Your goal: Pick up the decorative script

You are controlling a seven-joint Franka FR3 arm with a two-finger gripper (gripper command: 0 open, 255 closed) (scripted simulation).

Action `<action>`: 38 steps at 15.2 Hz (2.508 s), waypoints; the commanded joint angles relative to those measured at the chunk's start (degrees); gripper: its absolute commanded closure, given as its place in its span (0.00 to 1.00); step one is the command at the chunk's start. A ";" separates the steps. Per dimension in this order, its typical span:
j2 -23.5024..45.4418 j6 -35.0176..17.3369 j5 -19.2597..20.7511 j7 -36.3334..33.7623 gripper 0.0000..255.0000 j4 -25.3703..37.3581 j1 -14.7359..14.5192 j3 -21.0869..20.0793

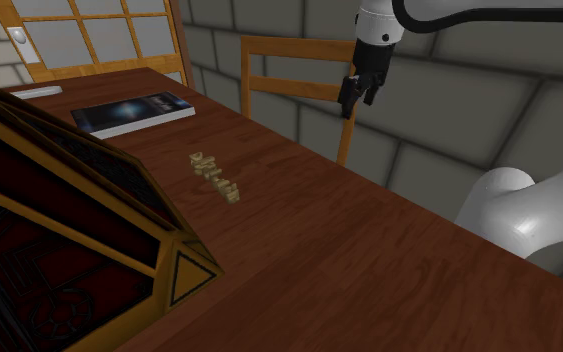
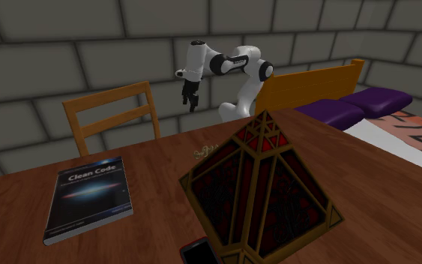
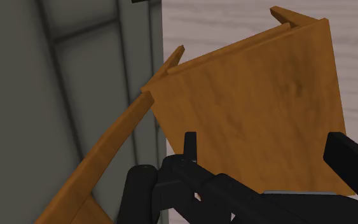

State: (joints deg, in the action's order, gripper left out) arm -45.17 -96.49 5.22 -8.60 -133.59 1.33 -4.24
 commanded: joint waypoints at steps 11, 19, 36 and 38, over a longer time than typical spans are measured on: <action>10.94 0.16 -6.24 -10.67 0.00 9.02 -3.52 -10.69; 22.63 0.69 -7.92 -19.56 0.00 20.17 -5.04 -19.15; 43.43 -0.52 -2.33 -33.98 0.00 36.72 -8.63 -30.46; 43.21 -1.78 -2.45 -33.96 0.00 35.29 -8.60 -30.42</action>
State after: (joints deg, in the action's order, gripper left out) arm -1.97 -97.71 2.77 -42.46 -97.76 -7.24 -34.61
